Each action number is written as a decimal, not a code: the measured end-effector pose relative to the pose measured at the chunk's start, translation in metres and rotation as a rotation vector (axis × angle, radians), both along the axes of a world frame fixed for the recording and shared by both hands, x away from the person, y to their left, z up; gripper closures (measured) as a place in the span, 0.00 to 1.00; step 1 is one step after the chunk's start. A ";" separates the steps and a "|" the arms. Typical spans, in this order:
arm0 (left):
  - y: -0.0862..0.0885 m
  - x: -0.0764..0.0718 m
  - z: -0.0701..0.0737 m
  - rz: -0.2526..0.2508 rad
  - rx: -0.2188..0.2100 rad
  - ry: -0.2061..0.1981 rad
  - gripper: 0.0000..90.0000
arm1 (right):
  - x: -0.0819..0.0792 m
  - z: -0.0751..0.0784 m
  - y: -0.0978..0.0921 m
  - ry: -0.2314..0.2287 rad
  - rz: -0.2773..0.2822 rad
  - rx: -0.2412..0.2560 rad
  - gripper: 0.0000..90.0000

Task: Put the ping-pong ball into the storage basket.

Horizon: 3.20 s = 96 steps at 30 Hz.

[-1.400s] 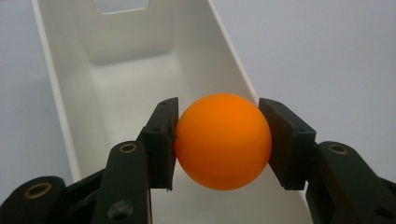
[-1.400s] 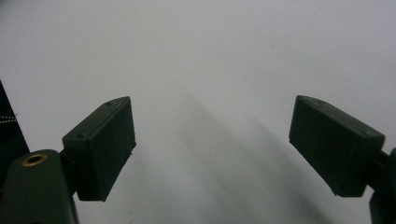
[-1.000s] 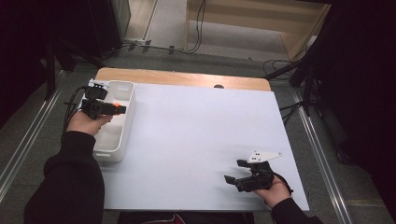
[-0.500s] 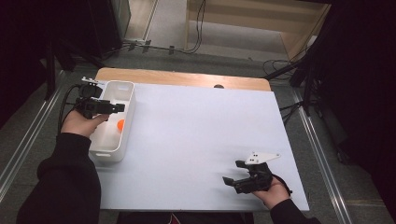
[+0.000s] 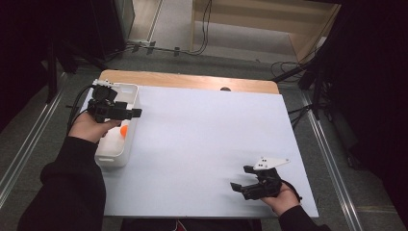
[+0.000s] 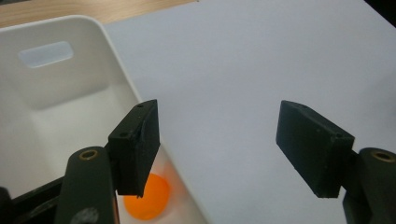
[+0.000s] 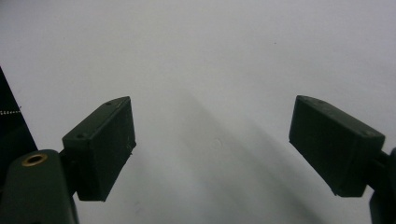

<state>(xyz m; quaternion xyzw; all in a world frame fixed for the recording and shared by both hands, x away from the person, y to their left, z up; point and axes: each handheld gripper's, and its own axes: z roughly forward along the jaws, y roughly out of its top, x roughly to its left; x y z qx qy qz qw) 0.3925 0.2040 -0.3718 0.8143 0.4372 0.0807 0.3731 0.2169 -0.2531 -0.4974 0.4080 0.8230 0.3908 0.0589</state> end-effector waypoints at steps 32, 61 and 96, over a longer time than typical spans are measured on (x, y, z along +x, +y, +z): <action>-0.050 -0.024 -0.013 -0.191 -0.057 -0.029 0.30 | 0.000 0.000 0.000 0.001 0.001 0.003 0.15; -0.057 -0.054 -0.035 -0.232 -0.012 -0.090 0.30 | 0.000 0.000 0.000 0.002 0.001 0.004 0.15; -0.047 -0.093 -0.064 -0.325 -0.019 -0.125 0.27 | 0.000 0.000 0.000 0.005 -0.001 0.003 0.15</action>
